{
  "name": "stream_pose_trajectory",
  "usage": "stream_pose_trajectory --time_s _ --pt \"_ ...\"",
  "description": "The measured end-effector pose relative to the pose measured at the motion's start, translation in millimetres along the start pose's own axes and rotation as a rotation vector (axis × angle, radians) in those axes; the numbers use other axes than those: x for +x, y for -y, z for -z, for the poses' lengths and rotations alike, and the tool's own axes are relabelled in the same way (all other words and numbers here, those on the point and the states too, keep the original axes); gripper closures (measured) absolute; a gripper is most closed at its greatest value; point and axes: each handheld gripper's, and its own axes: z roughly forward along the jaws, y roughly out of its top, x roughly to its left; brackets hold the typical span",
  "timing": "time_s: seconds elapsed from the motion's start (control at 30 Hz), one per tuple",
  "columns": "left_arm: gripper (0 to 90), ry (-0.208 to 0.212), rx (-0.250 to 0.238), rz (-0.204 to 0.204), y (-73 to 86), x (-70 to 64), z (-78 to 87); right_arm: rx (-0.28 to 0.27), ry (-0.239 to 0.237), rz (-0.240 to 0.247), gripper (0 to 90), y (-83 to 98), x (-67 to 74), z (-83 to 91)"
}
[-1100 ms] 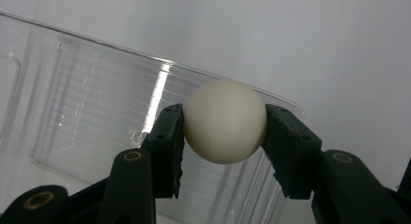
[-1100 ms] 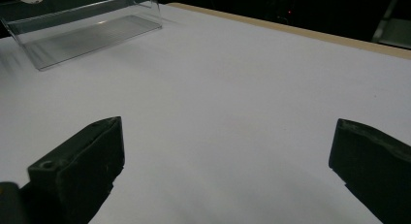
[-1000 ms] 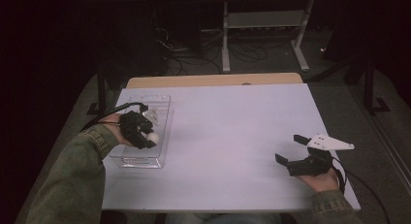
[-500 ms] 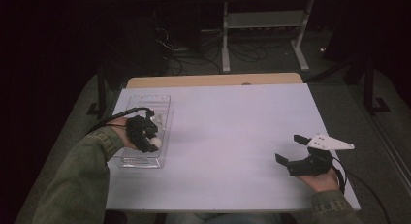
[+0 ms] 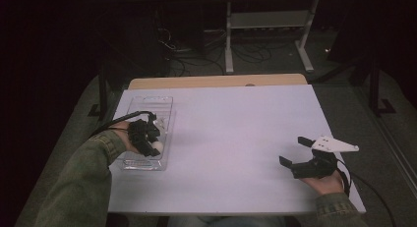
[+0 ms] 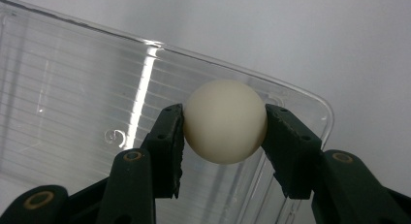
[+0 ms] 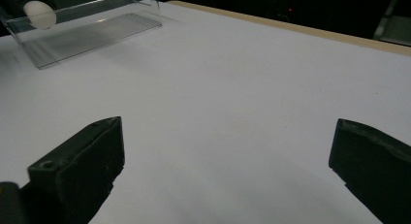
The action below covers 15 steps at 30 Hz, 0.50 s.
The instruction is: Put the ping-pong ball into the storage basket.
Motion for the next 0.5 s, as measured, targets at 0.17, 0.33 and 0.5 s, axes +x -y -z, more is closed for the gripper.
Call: stream_pose_trajectory --time_s 0.17,0.33,0.5 --pt "50.7 0.005 0.002 0.005 -0.2 2.0 -2.7 0.005 0.0 0.001 0.0 0.2 0.2 -0.2" --pt "50.6 0.001 0.012 0.001 -1.2 2.1 -5.3 0.001 -0.001 0.004 0.0 0.0 0.2 -0.1" --pt "50.6 0.013 0.022 0.004 -2.1 3.3 -8.8 0.0 -0.002 0.004 0.0 0.0 0.3 -0.1"
